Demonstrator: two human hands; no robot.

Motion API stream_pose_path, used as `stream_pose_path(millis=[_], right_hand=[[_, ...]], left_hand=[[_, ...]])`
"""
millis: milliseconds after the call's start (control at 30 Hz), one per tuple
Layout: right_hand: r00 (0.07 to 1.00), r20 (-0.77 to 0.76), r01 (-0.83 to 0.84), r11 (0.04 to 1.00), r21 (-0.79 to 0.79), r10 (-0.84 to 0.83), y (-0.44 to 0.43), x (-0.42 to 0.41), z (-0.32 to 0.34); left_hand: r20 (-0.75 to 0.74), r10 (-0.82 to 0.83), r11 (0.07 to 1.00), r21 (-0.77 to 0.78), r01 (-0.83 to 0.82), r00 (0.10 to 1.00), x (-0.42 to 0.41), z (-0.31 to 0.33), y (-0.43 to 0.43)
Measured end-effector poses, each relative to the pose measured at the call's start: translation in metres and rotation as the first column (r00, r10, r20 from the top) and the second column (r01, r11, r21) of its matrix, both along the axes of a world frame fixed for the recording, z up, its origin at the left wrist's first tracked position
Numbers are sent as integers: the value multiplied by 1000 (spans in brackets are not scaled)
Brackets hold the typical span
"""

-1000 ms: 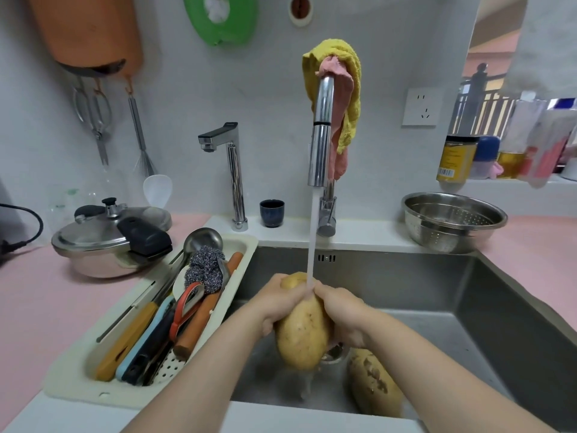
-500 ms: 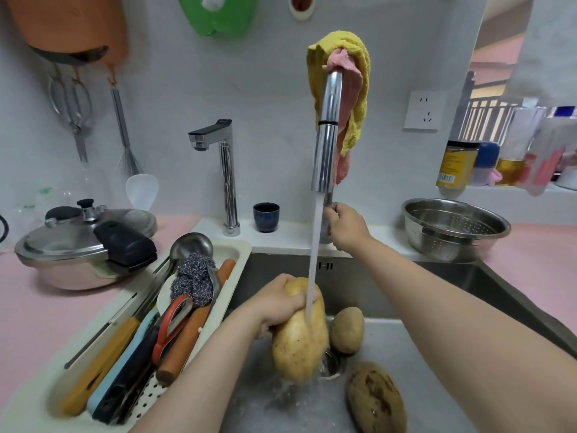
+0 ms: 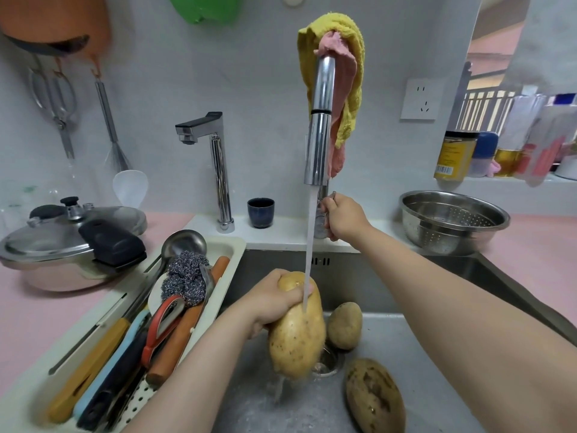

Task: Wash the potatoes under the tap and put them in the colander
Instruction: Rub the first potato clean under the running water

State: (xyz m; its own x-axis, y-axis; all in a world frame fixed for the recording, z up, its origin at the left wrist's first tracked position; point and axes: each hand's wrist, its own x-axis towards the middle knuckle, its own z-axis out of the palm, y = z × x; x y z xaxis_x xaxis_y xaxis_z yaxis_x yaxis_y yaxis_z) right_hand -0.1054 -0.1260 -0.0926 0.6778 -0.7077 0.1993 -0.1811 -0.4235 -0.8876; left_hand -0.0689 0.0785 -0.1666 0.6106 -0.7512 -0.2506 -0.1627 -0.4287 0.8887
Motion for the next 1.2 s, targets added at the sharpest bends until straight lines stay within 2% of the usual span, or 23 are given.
stream_pose_path(millis=[167,267,333,367,400,433,500,533,600,667,700,767,900,1000,1100,1200], right_hand=[[1000,-14,-10,995,99,12,14,-14,-2],[1000,-5,-28,995,97,28,33,-25,2],[999,13,50,989,142,-53,38,-22,6],[993,1,111,968,227,-115,45,-21,9],[986,-28,167,949,266,-166,47,-18,6],[981,-105,184,954,236,-164,53,-19,1],[952,-303,85,985,150,-36,74,-30,-18],[936,-351,28,987,156,29,87,-39,-26],[939,-293,-58,926,374,178,107,-59,-36],[971,-99,-133,838,529,217,116,-69,-49],[977,-44,-159,843,514,211,117,-72,-55],[970,-29,-203,876,437,240,118,-79,-69],[950,2,-284,859,426,313,118,-92,-87],[987,0,-154,938,312,162,116,-87,-83],[997,73,-21,863,505,-18,113,-78,-76],[991,119,-25,798,602,-58,108,-76,-73]], left_hand=[[-21,-20,1000,-17,19,1000,-1,2,1],[-49,-23,999,-46,21,999,-9,4,4],[-57,-28,998,-64,24,998,-11,4,6],[-69,-26,997,-68,21,997,-11,4,8],[-84,-24,997,-74,17,996,-11,4,10],[-98,-21,996,-83,13,995,-10,3,11],[-115,-7,993,-114,-6,993,-10,4,13],[-118,4,990,-141,-21,993,-11,4,13],[-119,29,978,-200,-52,992,-14,4,12],[-112,54,968,-238,-80,992,-18,5,11],[-111,65,963,-255,-92,992,-20,6,11],[-132,85,954,-276,-119,988,-24,6,12],[-129,121,948,-279,-153,984,-27,3,13],[-247,111,931,-314,-188,963,-26,4,12],[-327,-2,937,-330,-112,945,-21,5,14],[-385,-101,959,-282,-13,917,-26,5,16]])
